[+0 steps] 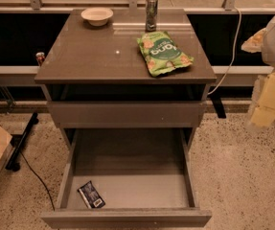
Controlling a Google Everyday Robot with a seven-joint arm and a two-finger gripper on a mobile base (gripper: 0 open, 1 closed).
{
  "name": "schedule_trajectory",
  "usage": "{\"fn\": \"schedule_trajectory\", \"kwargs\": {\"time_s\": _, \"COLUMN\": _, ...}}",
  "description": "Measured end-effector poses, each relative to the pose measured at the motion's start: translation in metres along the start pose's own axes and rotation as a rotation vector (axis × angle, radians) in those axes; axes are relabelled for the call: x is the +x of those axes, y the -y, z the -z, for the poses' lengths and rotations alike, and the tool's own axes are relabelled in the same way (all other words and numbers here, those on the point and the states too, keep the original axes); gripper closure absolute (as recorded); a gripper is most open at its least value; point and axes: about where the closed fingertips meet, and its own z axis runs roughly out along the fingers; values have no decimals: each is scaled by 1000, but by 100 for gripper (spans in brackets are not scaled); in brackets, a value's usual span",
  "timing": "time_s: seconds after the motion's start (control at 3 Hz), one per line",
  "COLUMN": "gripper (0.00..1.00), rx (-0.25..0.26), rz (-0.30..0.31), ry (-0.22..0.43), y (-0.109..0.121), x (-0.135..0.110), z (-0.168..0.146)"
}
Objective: Pick rxbar blueberry from middle drawer and place on counter
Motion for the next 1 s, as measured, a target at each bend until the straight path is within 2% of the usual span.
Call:
{"fn": "schedule_trajectory", "kwargs": {"time_s": 0.33, "gripper": 0, "rx": 6, "rz": 3, "ry": 10, "y": 0, "x": -2, "z": 0}}
{"fn": "schedule_trajectory", "kwargs": {"time_s": 0.67, "gripper": 0, "rx": 1, "rz": 10, "ry": 62, "y": 1, "x": -12, "z": -9}}
{"fn": "schedule_trajectory", "kwargs": {"time_s": 1.0, "gripper": 0, "rx": -24, "rz": 10, "ry": 176, "y": 3, "x": -28, "z": -32}}
